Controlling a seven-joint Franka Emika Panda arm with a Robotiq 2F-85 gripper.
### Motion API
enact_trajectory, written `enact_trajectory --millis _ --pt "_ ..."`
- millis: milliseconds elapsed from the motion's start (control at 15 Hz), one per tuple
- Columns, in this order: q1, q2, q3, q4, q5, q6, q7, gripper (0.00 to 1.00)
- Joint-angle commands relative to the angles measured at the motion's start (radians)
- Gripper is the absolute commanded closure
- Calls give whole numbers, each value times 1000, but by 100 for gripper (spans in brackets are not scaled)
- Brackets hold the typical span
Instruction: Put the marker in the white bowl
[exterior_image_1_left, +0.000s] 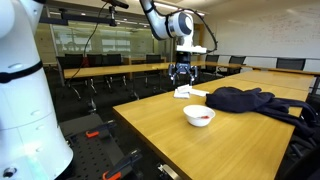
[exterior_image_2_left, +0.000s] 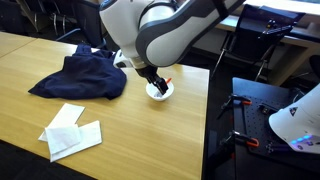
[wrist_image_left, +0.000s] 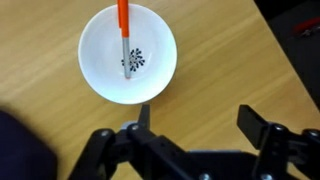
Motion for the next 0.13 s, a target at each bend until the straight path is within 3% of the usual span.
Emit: enact_trajectory --millis 0,67 --pt "47 -113 -23 -109 -58 -48 120 0" --pt "53 -131 -21 -125 -72 -63 138 0"
